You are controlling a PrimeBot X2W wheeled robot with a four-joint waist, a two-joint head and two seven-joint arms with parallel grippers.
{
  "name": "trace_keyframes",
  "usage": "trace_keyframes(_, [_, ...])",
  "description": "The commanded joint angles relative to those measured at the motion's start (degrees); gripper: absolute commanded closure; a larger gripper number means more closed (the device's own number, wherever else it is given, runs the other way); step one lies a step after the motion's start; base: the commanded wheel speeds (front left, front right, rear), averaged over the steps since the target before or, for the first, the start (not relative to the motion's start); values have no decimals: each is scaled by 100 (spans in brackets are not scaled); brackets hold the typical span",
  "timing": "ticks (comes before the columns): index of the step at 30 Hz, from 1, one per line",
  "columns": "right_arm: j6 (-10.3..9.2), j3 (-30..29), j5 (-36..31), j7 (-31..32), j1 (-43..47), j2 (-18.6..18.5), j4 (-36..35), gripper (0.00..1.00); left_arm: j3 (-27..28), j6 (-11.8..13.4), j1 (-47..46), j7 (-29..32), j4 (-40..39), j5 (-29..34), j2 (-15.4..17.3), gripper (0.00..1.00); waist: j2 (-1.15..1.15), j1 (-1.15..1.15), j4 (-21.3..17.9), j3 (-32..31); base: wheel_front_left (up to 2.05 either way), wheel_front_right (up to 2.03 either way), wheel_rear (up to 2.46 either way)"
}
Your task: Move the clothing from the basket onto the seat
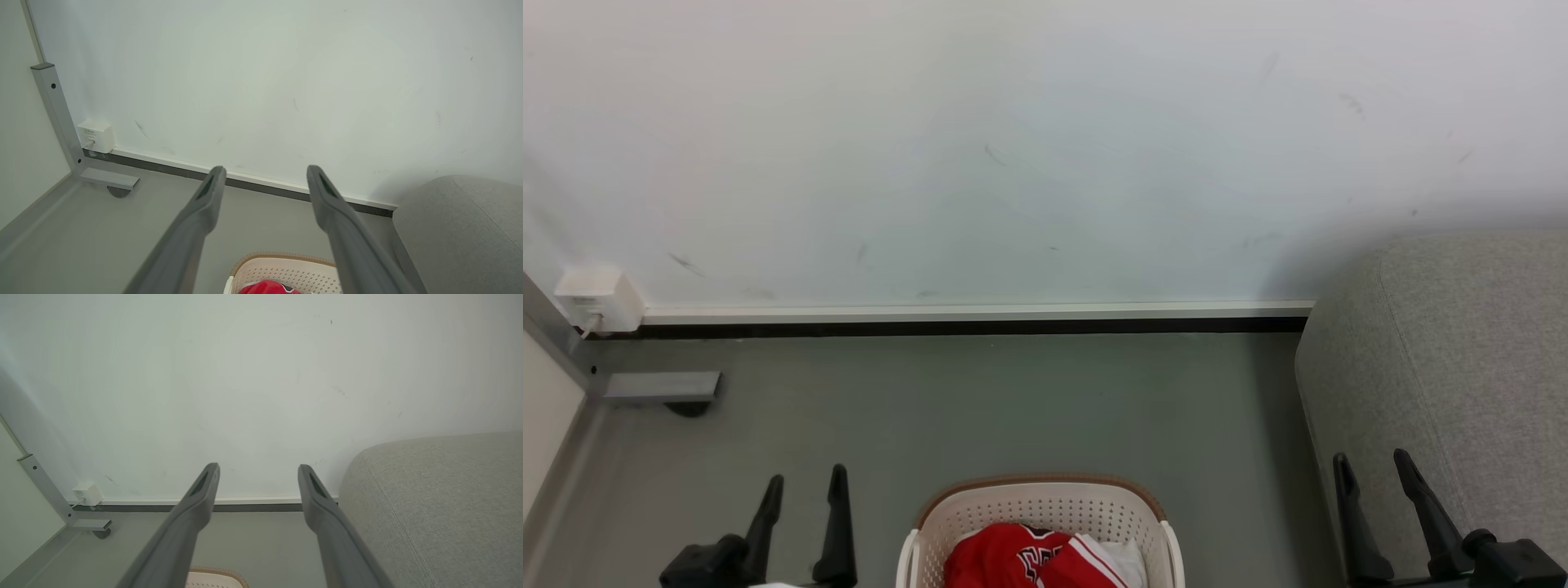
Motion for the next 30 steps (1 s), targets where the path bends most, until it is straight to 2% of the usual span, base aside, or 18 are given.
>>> trace_keyframes(1, [-9, -18, -95, -38, 47, -55, -53, 0, 24, -18, 58, -38, -48, 160, 41, 0, 0, 0, 2, -1, 0, 0, 0])
trace_keyframes(30, [-12, -133, -884, -361, 163, -68, 169, 0, 288, -82, 208, -359, -61, 1254, -77, 0, 0, 0, -19, 43, 0, 0, 0])
